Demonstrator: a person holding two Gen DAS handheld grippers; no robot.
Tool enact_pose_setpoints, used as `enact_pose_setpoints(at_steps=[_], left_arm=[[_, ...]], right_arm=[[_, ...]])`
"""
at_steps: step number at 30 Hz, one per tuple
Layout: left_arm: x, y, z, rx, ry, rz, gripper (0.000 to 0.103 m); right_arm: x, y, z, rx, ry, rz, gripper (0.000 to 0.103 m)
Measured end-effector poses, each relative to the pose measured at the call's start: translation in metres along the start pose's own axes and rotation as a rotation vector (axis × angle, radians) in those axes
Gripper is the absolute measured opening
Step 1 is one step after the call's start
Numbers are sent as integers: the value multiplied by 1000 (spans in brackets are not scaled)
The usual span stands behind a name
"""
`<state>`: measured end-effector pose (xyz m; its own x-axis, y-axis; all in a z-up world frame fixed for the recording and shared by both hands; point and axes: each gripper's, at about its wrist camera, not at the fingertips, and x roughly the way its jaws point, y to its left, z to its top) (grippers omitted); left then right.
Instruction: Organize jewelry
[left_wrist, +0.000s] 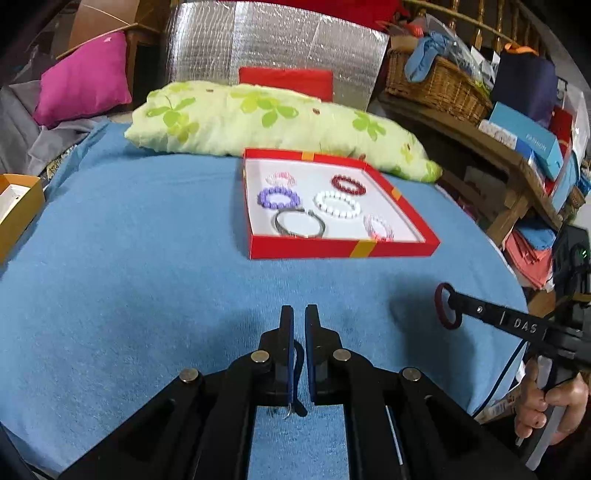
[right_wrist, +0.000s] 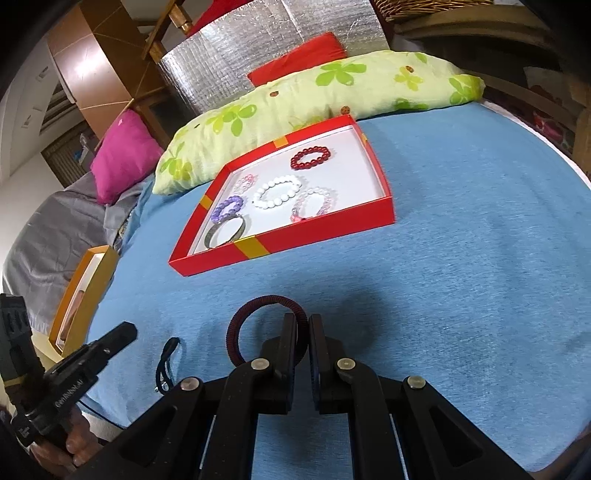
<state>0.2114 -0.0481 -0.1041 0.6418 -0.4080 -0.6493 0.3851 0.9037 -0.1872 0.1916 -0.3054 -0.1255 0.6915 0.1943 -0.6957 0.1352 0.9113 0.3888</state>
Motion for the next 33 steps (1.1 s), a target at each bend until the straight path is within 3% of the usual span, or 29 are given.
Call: enact_pose_setpoints(at_steps=[7,12,13,15,16,19,24,26,28,33], left_arm=[[-19,13,8,0,-68,-4,6],[-7,21,0,-14,6,-14,6],[-4,19,-2,-13,23,-11,10],[6,14,-9,-3,79,-7,30],[10,11,-12,3,94,5,47],[21,0,-23,36,147,30,51],[40,2,-37,15,242,53,46],[39,0,-37,33,230,63,20],[37,0,-37,28,224,40,9],[20,-7,-31,57,144,20,6]], right_arm=[[-2,1,0,-16,-6,-16,7],[2,0,0,-8,9,-18,7],[3,0,0,-9,12,-19,7],[6,3,-1,-13,19,-19,7],[7,5,-2,-18,22,-17,7],[10,11,-4,-37,28,-17,7],[14,11,-6,-42,38,-28,7],[14,10,-6,-39,42,-28,7],[14,10,-6,-41,42,-26,7],[11,12,-6,-48,31,-20,7]])
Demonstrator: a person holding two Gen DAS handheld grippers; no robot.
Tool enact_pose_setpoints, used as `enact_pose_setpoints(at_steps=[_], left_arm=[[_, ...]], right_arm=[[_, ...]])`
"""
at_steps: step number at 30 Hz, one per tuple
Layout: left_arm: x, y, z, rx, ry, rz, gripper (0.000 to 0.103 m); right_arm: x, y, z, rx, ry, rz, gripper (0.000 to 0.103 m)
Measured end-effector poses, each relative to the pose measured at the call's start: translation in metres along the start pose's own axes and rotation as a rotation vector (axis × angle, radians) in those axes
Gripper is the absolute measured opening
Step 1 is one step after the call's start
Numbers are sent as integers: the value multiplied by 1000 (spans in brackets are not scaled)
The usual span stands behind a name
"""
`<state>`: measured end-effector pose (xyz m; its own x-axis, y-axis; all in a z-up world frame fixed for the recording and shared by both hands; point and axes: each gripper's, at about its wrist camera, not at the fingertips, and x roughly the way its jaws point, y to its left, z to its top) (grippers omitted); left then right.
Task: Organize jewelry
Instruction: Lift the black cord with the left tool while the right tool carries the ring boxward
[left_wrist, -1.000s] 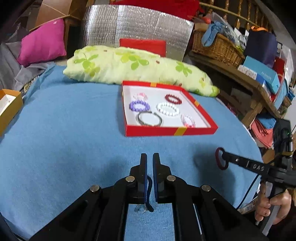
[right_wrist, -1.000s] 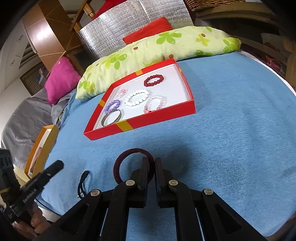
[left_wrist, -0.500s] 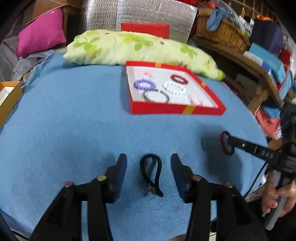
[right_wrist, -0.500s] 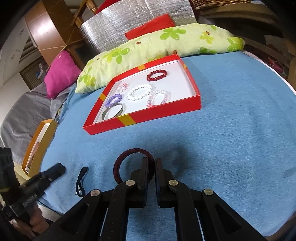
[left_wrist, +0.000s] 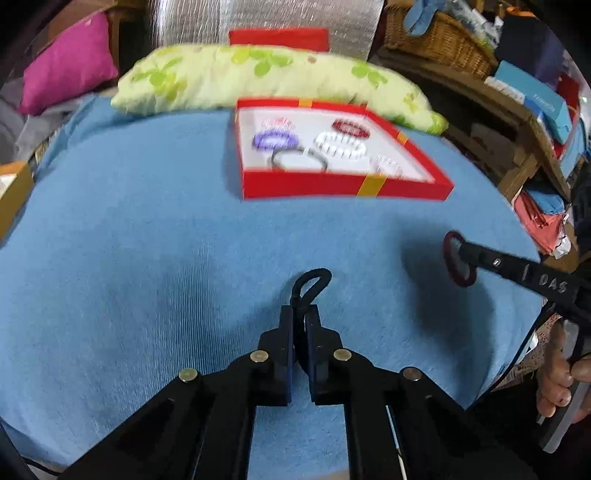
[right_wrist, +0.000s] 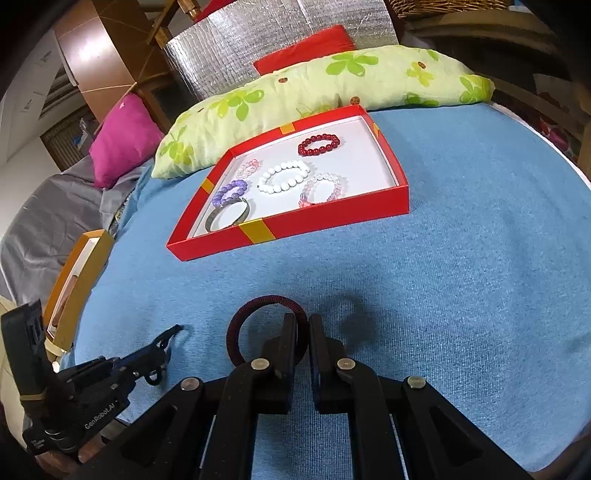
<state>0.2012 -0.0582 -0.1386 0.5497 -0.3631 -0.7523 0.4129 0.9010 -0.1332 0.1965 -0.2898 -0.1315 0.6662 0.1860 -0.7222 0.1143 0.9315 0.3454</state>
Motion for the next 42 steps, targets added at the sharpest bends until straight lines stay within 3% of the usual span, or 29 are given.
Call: enact_pose_setpoints(at_steps=[9,14,24,33,42], left_arm=[[-24,-13,26,22,-129,-32,6],[-25,-25,46,41,-146,-34,6],[-18,-35,115,72,-218,43,6],[21,-36,174,27,-222,17,6],[78,-40,207,29,-191,29,6]], right_arm=[[-16,-1,9,12,-65,19,7],[-25,-3,26,32,-108,35,7],[-23,1,73,31,-182,16,7],[2,-12,132,59,-243,-4,8],[42,-26,175,117,-221,-8,8]])
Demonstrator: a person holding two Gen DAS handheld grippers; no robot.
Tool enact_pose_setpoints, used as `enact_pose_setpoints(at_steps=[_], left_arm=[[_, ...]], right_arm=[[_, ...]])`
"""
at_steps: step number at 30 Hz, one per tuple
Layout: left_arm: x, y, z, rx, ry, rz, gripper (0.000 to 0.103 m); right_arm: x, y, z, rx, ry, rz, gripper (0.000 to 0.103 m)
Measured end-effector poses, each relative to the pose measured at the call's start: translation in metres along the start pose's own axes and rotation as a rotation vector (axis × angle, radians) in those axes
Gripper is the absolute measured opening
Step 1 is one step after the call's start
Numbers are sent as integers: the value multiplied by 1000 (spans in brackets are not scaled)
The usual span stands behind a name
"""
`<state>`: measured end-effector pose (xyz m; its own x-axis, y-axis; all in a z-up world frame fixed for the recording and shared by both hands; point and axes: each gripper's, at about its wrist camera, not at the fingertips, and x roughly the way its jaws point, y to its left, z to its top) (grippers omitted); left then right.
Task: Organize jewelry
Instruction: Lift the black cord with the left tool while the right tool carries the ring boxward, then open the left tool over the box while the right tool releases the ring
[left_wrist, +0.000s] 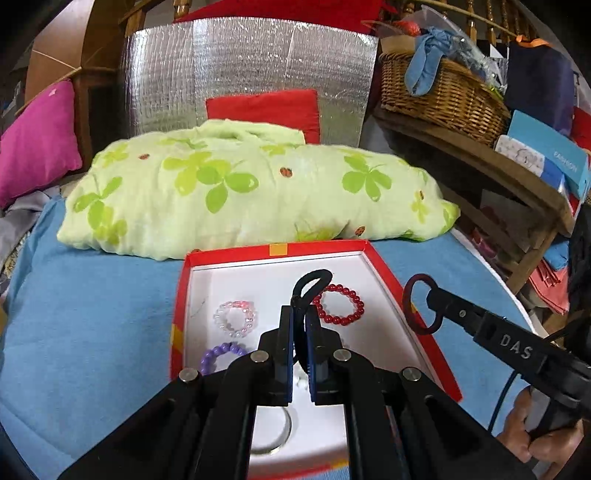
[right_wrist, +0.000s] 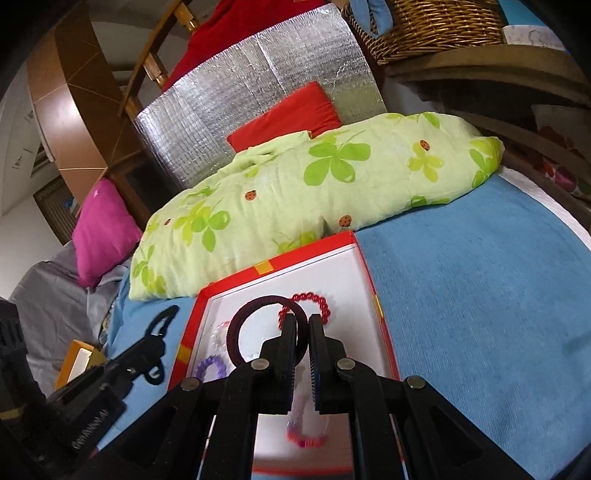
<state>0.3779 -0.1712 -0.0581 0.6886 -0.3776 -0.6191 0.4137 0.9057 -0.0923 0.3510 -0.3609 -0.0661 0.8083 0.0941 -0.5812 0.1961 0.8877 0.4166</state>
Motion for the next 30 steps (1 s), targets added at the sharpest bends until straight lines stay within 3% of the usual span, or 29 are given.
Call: enact_pose_setpoints(at_steps=[10,30], left_arm=[[55,10,-6,2,89,44,6],[86,11,-5,35,140,74,6]], right_arm=[[39,-12,2,-15,58,-58,8],[77,-12,0,-48,142,-97,8]])
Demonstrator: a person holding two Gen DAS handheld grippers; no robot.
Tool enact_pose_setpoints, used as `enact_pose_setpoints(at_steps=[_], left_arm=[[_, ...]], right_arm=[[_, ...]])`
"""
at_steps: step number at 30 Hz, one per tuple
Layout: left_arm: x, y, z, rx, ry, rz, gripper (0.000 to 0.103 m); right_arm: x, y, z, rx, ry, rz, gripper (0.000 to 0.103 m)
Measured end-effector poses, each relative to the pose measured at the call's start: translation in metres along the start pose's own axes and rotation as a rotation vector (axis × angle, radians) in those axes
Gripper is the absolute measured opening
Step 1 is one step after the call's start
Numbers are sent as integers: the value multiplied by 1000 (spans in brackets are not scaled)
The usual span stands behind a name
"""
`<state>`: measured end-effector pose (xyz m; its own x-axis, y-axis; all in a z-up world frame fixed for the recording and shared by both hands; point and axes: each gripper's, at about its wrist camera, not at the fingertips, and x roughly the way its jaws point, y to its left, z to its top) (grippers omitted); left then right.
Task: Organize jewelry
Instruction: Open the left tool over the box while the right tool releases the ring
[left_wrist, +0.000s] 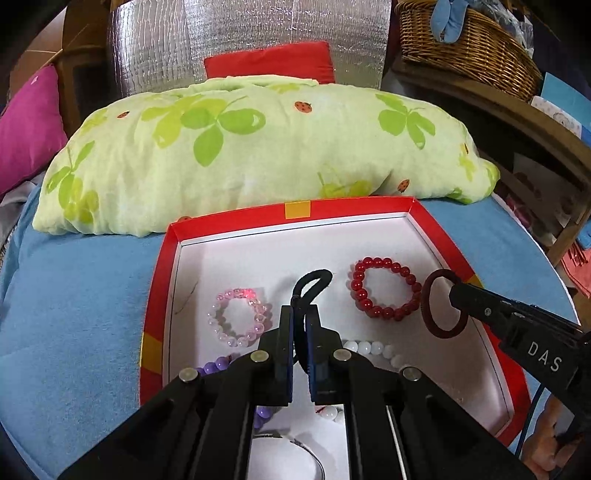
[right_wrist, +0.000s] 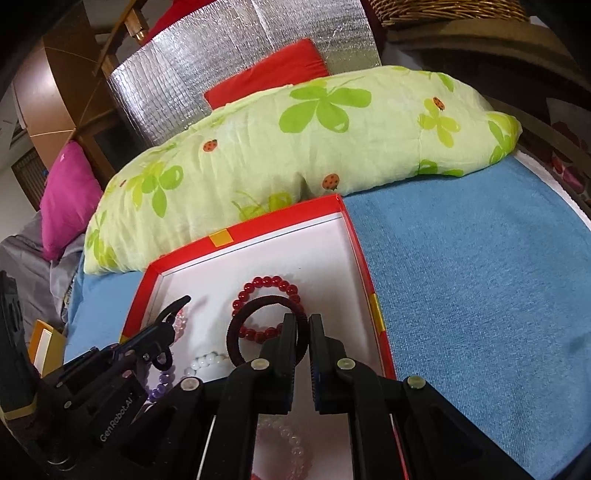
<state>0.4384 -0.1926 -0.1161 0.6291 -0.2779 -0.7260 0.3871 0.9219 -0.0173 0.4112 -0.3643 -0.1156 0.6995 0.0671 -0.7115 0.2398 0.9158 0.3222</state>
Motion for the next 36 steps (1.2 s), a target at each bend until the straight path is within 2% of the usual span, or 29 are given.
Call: enact_pose_setpoints(at_steps=[17,36], left_arm=[[23,1,4,-2,48,8,6],[33,-7,1,42,77,59,7]], right_arm=[[21,6,7,3,44,-6,8],[22,0,2,1,84,-46,8]])
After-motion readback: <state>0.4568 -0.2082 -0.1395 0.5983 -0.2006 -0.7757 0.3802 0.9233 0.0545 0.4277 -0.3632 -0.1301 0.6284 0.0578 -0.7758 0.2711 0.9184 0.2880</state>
